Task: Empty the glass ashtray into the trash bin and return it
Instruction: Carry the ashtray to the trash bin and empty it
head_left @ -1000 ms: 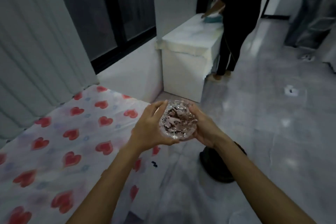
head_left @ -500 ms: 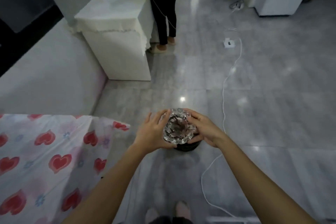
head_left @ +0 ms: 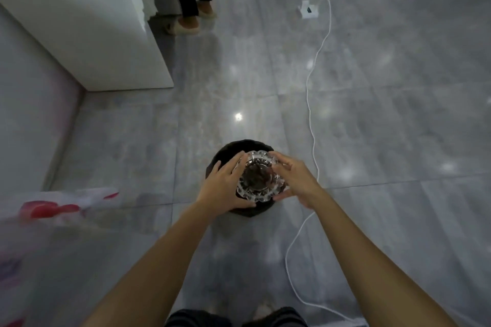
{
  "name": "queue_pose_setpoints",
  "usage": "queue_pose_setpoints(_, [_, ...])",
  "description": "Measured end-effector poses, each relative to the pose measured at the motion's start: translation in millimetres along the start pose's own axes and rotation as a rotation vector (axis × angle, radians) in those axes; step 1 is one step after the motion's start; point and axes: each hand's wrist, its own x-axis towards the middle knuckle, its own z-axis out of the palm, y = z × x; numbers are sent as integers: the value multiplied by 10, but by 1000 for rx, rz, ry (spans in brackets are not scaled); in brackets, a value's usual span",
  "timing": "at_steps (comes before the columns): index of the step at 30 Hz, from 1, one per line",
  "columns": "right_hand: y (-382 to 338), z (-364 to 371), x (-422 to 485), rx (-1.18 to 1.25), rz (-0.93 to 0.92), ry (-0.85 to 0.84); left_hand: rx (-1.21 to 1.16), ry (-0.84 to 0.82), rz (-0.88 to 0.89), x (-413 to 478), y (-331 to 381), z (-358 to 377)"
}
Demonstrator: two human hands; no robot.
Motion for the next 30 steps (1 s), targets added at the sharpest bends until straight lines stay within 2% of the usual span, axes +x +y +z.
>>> queue_pose_setpoints(5, [866, 66, 1042, -64, -11, 22, -8, 37, 21, 321, -669, 1153])
queue_pose_setpoints(8, [1332, 100, 1567, -61, -72, 21, 57, 131, 39, 324, -1020, 1768])
queue_pose_setpoints(10, [1501, 105, 1802, -74, -125, 31, 102, 213, -34, 339, -1184, 2030])
queue_pose_setpoints(13, [1625, 123, 2044, -116, -190, 32, 97, 279, -240, 396, -1363, 2336])
queue_pose_setpoints(16, [1663, 159, 2160, -353, -302, 62, 68, 279, -359, 453, -1477, 2529])
queue_pose_setpoints(18, [1717, 208, 2196, -606, -410, 131, 45, 306, -379, 452, -1501, 2577])
queue_pose_setpoints(21, [1762, 286, 2152, -826, -465, 214, 45, 292, -385, 435, -1470, 2549])
queue_pose_setpoints(23, [1758, 328, 2057, -1049, -621, 241, 55, 260, -389, 432, -1450, 2516])
queue_pose_setpoints(27, [1781, 238, 1945, -1603, -1261, 243, 50, 255, -391, 430, -1451, 2497])
queue_pose_setpoints(30, [1839, 48, 1906, -1820, -1542, 119, 45, 243, -391, 423, -1438, 2479])
